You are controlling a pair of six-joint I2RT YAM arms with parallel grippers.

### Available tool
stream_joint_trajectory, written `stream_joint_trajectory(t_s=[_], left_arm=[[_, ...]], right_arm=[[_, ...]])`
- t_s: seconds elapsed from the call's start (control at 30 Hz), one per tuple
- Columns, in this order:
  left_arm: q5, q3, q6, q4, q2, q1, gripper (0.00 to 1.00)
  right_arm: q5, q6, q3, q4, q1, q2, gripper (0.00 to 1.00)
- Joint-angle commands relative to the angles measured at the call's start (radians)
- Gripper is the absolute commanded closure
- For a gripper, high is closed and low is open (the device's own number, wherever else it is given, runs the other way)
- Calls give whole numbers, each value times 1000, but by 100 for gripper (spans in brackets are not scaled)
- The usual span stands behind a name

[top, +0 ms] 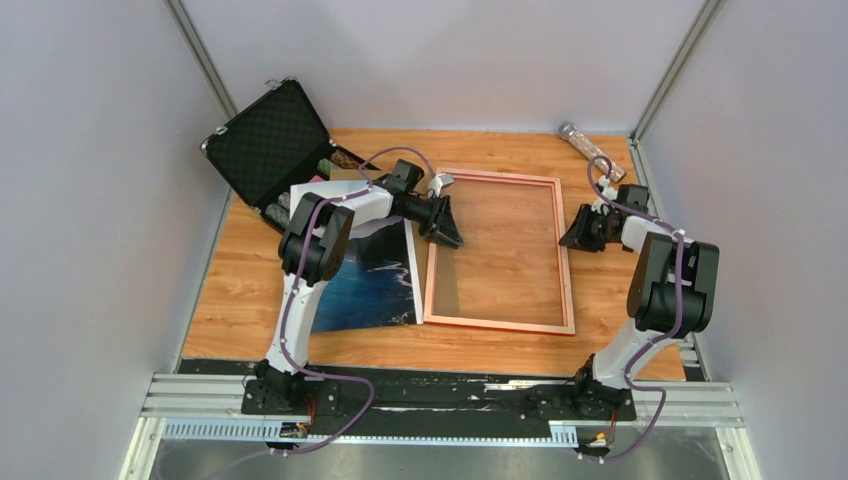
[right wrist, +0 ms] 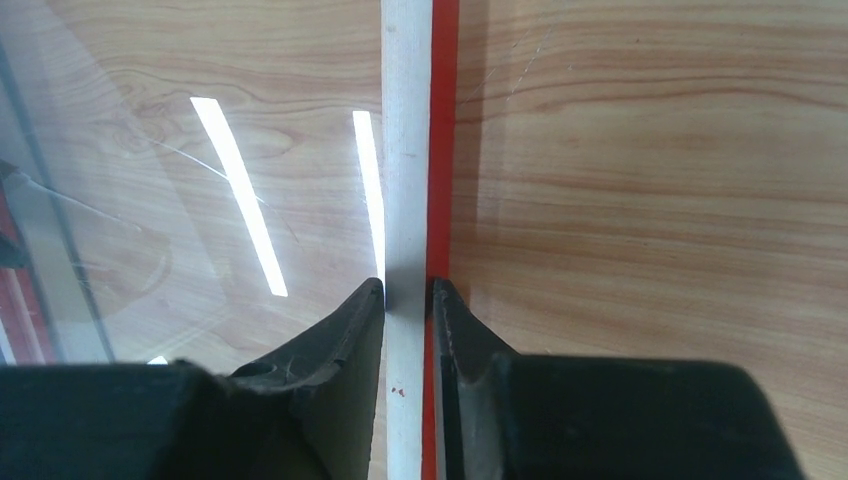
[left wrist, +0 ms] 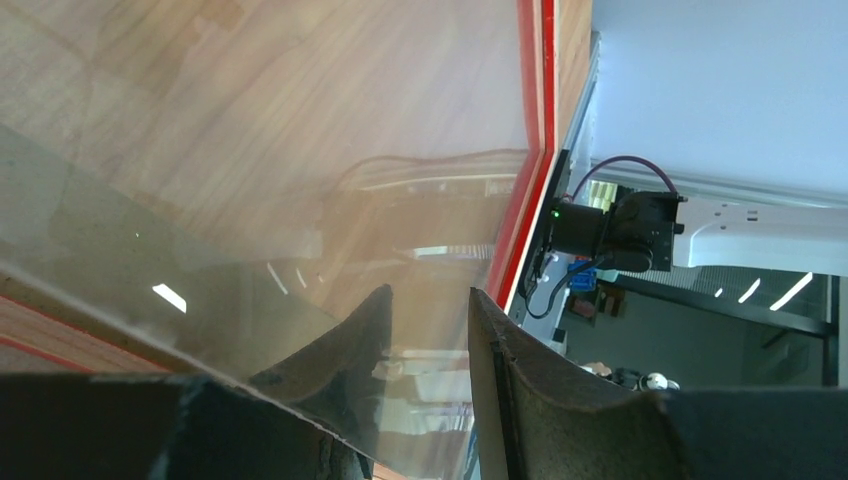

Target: Put the photo into the frame

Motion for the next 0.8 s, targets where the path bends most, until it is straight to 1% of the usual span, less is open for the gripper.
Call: stream_joint_trajectory(t_s=[0.0, 0.23, 0.63, 0.77], left_arm=[[-7, 19, 32, -3, 1, -18, 57], [-23, 10, 38, -8, 4, -18, 57], [-60, 7, 58, -36, 1, -18, 57], [-64, 7, 59, -39, 2, -18, 58]], right_arm=[[-5, -17, 25, -5, 15, -7, 76], [7, -18, 30, -9, 15, -19, 69], [28, -18, 50, -22, 16, -45, 53], [33, -18, 64, -30, 15, -61, 50]])
